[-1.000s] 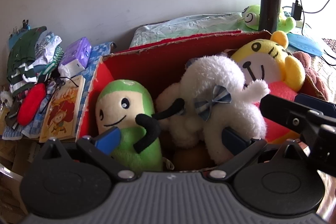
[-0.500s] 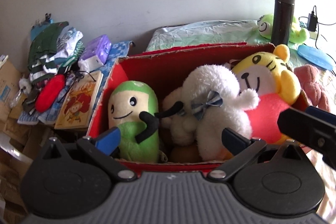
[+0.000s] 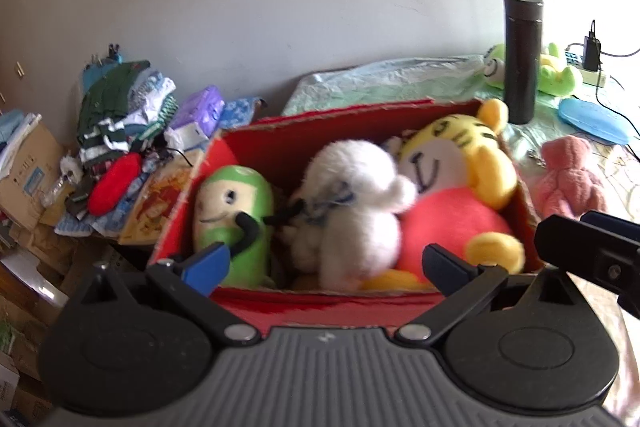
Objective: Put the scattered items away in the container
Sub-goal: 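Withdraw the right tool up out of the red box, then move the right tool over the bed to the pink teddy bear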
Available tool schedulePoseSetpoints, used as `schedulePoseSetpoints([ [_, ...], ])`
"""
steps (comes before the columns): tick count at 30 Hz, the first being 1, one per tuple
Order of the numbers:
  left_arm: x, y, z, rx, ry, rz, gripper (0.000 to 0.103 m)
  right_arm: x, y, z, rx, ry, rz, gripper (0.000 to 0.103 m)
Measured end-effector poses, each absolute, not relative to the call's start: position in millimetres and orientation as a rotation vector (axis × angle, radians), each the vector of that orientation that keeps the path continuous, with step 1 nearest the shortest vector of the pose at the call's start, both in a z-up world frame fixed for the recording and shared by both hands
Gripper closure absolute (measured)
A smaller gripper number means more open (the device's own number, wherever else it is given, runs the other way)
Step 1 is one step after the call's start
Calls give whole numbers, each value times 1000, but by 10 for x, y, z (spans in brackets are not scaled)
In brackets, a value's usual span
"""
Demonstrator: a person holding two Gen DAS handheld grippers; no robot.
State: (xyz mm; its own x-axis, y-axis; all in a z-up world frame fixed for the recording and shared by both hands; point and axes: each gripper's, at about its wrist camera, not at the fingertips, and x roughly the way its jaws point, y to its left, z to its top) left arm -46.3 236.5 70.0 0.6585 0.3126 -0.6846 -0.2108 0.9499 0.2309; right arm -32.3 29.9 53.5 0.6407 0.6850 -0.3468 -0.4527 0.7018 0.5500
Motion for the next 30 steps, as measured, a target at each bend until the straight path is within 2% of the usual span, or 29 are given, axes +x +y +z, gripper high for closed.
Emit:
schedulePoseSetpoints([
  [8,-489,2095,701,119,787,314,1,-305,-12,495,446,592,681,35],
  [20,-617,1489,822,65,624,27,1,-238,-660,238,554,679,534,40],
  [30,-533,823,562,139,587,-236,1,-197,-1210,29,611,728,360,41],
])
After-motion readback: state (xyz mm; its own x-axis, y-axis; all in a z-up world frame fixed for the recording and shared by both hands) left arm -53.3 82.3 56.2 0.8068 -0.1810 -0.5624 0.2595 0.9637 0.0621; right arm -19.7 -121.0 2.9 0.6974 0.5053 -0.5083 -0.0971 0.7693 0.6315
